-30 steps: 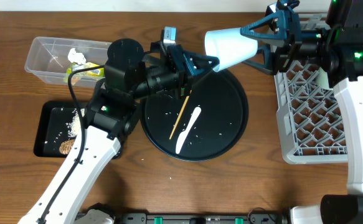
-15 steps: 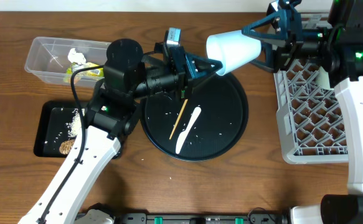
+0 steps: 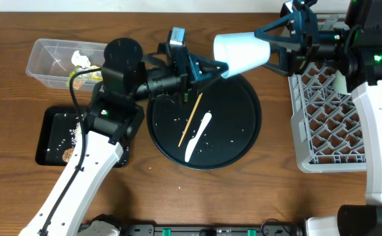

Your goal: Sort waste into correct bins and load items into the dishwasher rack

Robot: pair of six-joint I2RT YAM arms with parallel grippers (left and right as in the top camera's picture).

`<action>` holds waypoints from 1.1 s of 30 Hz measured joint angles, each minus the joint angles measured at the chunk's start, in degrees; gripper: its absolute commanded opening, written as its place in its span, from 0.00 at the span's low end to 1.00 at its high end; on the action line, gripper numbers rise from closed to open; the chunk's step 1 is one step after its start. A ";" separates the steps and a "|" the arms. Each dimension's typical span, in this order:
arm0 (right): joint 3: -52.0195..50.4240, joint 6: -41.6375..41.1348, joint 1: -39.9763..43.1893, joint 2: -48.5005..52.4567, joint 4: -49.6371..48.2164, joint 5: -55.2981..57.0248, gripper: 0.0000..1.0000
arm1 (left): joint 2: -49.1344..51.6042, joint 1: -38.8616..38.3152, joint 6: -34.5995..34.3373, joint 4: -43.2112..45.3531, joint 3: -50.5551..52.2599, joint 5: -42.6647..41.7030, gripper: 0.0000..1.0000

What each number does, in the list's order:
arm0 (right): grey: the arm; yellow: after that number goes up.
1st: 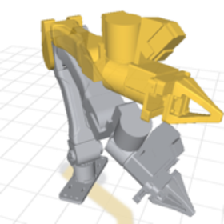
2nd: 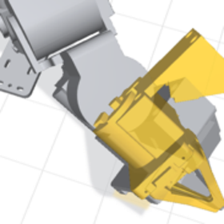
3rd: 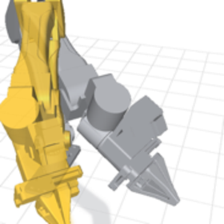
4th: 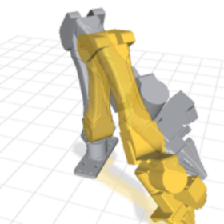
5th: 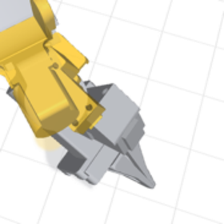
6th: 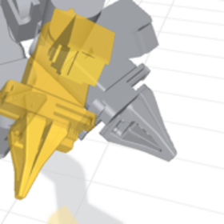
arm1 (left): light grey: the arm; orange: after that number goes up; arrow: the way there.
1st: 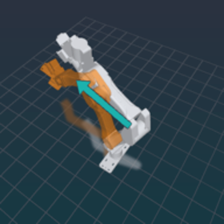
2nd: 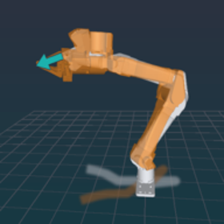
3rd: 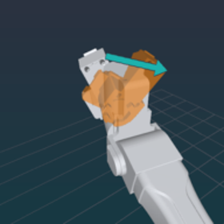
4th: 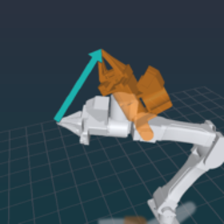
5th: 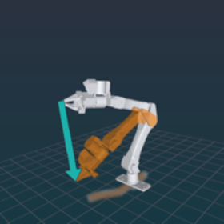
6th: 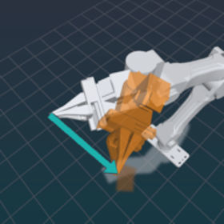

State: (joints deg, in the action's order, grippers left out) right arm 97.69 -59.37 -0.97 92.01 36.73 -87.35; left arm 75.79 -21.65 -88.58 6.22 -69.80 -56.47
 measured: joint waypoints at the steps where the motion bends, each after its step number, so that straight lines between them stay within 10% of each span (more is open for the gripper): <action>1: 0.00 0.00 0.00 0.00 0.02 -0.11 0.73 | 0.00 0.20 0.00 0.00 0.00 -0.15 0.06; 33: 0.00 0.17 -2.71 0.00 0.04 0.37 0.67 | 0.57 0.61 0.00 0.22 0.00 -0.59 0.06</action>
State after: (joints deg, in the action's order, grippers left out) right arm 97.69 -59.20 -3.68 92.01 36.77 -86.98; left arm 76.36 -21.04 -88.58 6.44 -69.80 -57.06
